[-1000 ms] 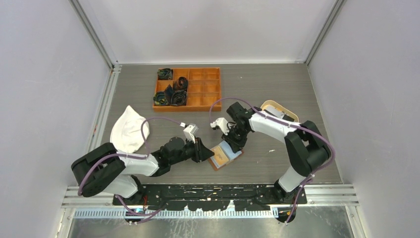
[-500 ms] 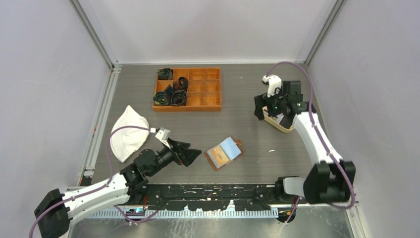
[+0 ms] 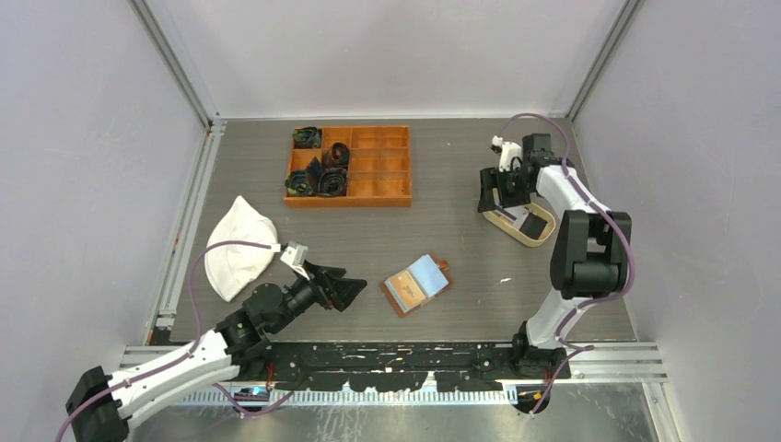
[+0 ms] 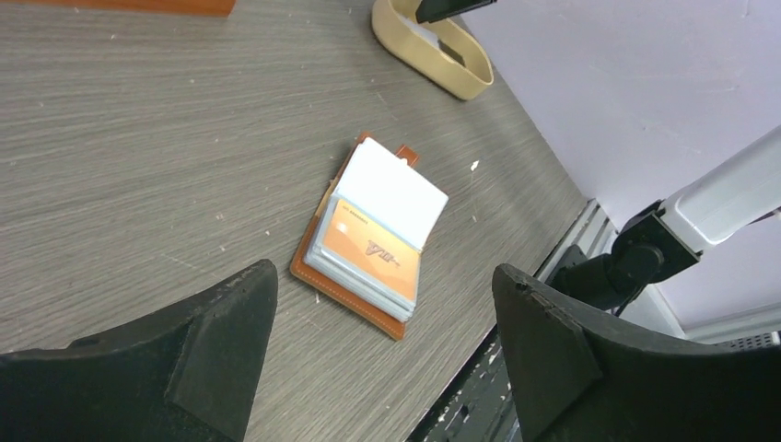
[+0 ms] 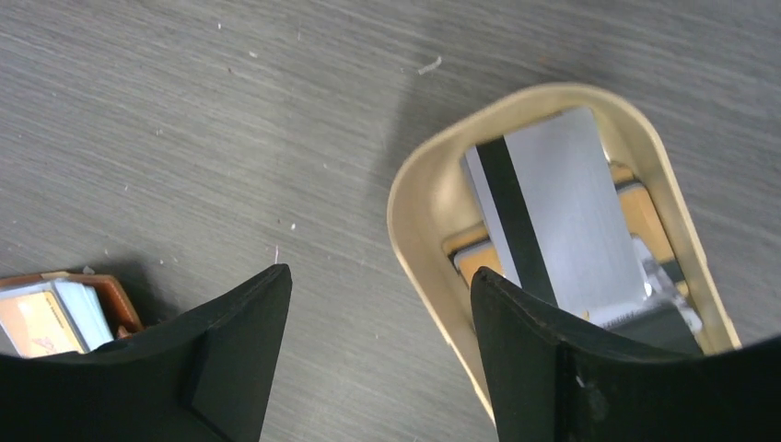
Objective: Put the credit cards into the card holder
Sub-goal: Pick up the credit card from the storage box.
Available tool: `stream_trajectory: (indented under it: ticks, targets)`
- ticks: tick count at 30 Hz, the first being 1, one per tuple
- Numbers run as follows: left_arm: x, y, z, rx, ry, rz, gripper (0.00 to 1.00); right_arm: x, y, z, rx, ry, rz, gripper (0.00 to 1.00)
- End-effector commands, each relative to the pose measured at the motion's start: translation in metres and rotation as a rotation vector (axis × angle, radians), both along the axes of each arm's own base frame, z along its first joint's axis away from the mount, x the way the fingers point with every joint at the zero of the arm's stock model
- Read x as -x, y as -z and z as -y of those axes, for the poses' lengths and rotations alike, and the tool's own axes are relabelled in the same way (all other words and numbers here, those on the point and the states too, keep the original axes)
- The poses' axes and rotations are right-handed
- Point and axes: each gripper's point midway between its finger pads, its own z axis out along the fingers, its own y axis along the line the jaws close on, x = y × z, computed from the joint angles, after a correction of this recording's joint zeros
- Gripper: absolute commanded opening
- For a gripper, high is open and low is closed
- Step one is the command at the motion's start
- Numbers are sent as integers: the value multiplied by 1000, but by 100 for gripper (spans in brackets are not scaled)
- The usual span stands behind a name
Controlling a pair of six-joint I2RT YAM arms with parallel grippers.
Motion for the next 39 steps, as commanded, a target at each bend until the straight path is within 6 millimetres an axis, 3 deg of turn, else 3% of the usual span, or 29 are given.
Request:
stream_trajectory:
  ticks: [1,6,11,14,18,22,26,31,39]
  targets:
    - [-6,1,0,-4,-22,4,86,-21,-3,-18,15,-74,17,76]
    - [-6,3,6,-16,-4,-5,85,-21,14,-52,50,-193,-27,74]
    - [-7,6,9,-25,5,-13,84,5,19,-90,-1,-358,-101,65]
    - [-7,7,9,-28,6,-14,84,31,12,-106,-64,-458,-146,63]
    - [-6,5,9,-23,7,-12,84,47,-11,-111,-100,-519,-104,64]
    - [-5,2,10,-15,15,-7,83,43,-47,-104,-118,-404,36,66]
    - [-4,0,9,-8,16,-2,82,23,-60,-76,-177,-74,116,65]
    - [-4,-2,9,-2,17,2,82,11,-43,-35,-293,290,48,65]
    - [-5,-4,10,3,15,1,82,4,1,1,-120,428,-36,65]
